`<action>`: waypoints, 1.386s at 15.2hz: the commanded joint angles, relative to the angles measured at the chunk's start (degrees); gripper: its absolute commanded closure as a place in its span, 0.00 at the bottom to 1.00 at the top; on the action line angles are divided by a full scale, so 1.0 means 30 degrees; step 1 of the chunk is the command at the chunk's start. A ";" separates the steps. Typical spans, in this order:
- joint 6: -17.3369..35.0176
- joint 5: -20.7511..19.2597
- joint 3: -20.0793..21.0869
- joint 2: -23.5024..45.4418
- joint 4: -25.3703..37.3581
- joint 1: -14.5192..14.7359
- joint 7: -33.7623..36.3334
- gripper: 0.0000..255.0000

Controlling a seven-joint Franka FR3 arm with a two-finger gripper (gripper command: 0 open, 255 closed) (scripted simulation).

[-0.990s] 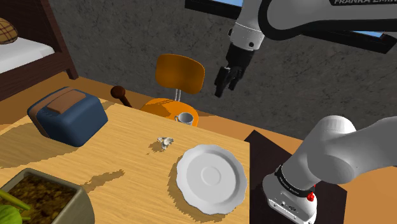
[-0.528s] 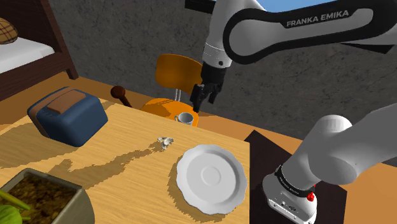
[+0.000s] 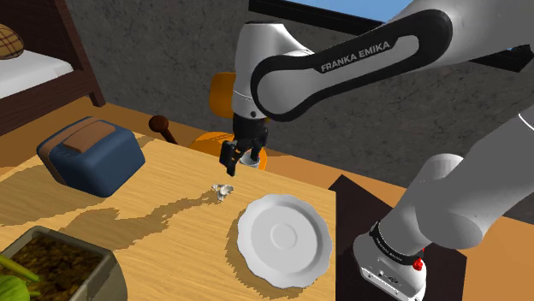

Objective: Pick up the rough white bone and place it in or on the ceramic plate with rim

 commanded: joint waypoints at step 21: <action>0.3506 -0.1176 0.1070 0.5026 0.1117 0.0785 0.1912 1.00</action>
